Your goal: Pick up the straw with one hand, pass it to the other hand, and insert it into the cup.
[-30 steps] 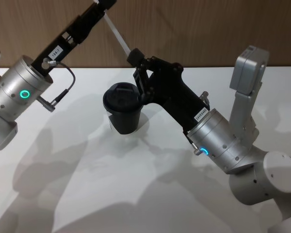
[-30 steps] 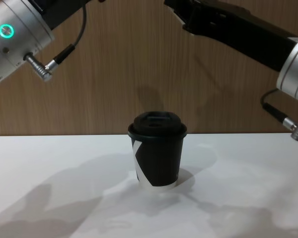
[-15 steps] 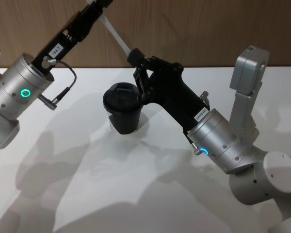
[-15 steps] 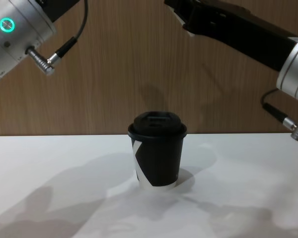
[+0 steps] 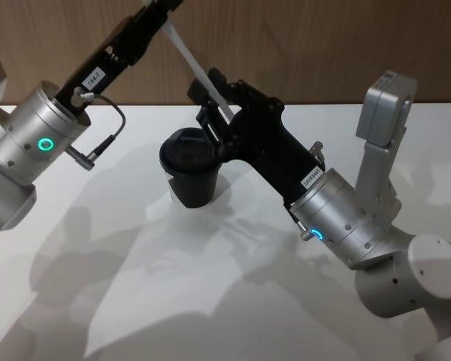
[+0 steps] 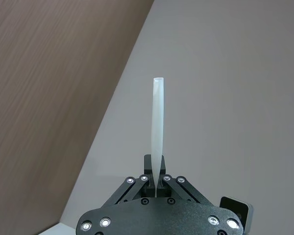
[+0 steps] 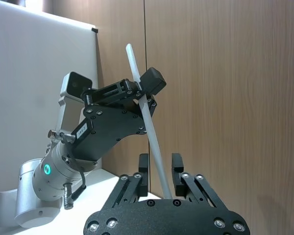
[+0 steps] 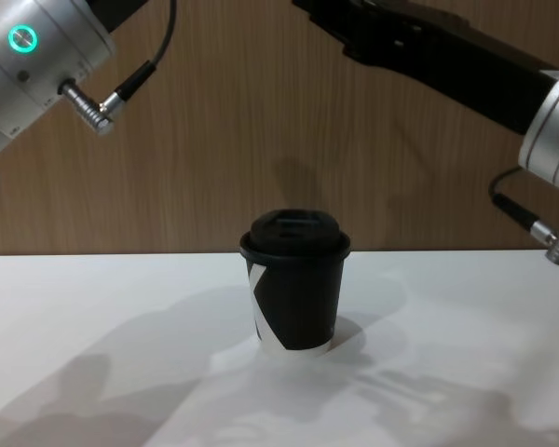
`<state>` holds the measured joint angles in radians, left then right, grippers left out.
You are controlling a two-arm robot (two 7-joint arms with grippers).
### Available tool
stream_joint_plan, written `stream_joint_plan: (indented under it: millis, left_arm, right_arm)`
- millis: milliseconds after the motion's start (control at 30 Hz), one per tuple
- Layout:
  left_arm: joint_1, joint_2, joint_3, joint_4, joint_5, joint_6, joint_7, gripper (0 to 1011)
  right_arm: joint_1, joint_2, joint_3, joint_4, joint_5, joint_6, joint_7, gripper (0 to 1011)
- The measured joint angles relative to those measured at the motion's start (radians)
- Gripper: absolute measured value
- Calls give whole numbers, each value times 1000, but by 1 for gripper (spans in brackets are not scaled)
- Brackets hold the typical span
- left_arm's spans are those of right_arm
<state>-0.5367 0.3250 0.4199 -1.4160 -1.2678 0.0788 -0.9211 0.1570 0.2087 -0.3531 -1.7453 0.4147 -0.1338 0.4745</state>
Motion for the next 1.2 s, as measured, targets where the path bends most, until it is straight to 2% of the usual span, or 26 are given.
stream_joint_plan:
  millis: [67,100,233,267,400,767,967,1200]
  left_arm:
    - [0,0,2,-1,0,-1,0,8]
    - [0,1,3,-2,-1,-3,0,7]
    - [-1,2,6,-4,-1,-6,0,8]
    - [-1,3,7,-5,-1,-9,1,8]
    - [-1,10,11,-10,2,-14,7,8]
    - [-6,55,27,-35,54,-24,54,8]
    - [-9,81,36,-50,94,-32,96,8]
    - [-11,107,49,-66,167,-56,179,8]
  right_arm:
    - [0,0,0,0,0,0,0,340]
    - [0,0,0,0,0,0,0,402]
    - [0,0,0,0,0,0,0,481]
    - [0,0,0,0,0,0,0,543]
    - [0,0,0,0,0,0,0,661]
    - [0,0,0,0,0,0,0,978]
    - [0,0,0,0,0,0,0,1001]
    - [0,0,0,0,0,0,0,1001]
